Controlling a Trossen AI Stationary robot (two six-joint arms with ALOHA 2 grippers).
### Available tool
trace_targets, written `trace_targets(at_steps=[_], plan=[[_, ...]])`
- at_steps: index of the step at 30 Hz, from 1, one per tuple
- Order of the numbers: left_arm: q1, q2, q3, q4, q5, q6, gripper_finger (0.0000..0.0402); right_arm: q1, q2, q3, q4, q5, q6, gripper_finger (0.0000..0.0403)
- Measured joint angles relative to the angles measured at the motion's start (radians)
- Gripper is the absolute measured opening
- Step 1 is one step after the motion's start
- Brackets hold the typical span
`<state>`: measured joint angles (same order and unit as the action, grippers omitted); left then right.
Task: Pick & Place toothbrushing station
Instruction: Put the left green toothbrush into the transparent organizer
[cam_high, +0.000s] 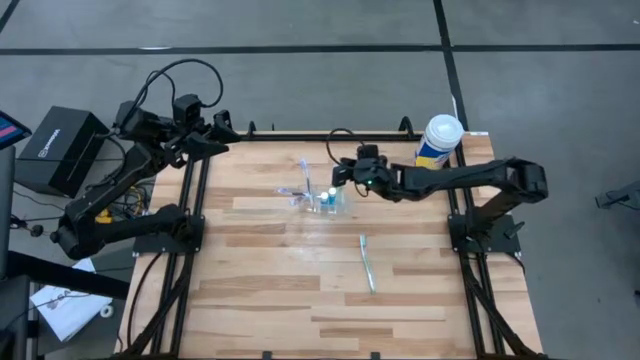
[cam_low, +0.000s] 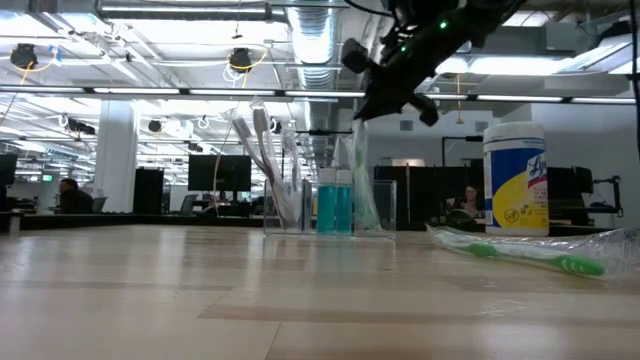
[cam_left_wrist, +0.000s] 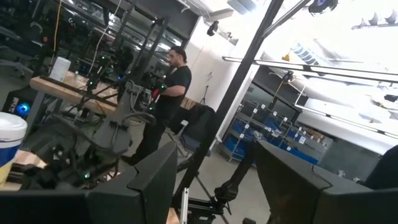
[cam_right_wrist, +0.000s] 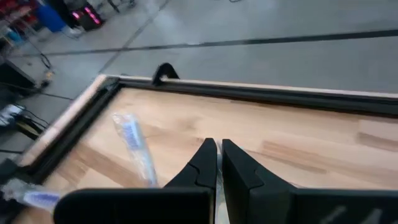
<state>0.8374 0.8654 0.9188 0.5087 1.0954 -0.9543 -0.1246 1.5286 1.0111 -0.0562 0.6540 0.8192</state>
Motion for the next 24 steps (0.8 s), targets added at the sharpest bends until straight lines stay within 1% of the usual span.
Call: trace_targets(at_steps=[6, 14, 17, 18, 20, 22, 24], plan=[[0.000, 0.000, 0.000, -0.005, -0.001, -0.004, 0.0208, 0.021, 0.067, 0.002, 0.116, -0.003, 0.007, 0.0000], [0.000, 0.000, 0.000, -0.009, -0.001, -0.004, 0.0208, 0.066, 0.103, 0.002, 0.129, -0.001, 0.030, 0.0001], [0.000, 0.000, 0.000, -0.012, 0.000, -0.004, 0.0208, 0.084, 0.105, 0.002, 0.151, 0.014, 0.015, 0.0000], [0.000, 0.000, 0.000, -0.012, 0.000, -0.004, 0.0208, 0.087, 0.104, 0.002, 0.167, 0.015, 0.016, 0.0005], [0.000, 0.000, 0.000, -0.012, 0.001, -0.004, 0.0208, 0.086, 0.103, 0.002, 0.169, -0.024, 0.031, 0.0022], [0.000, 0.000, 0.000, -0.012, 0.001, -0.004, 0.0208, 0.079, 0.090, 0.000, 0.164, -0.069, 0.042, 0.0048], [0.000, 0.000, 0.000, -0.012, 0.001, -0.004, 0.0208, 0.077, 0.085, 0.003, 0.178, -0.086, 0.055, 0.0080]])
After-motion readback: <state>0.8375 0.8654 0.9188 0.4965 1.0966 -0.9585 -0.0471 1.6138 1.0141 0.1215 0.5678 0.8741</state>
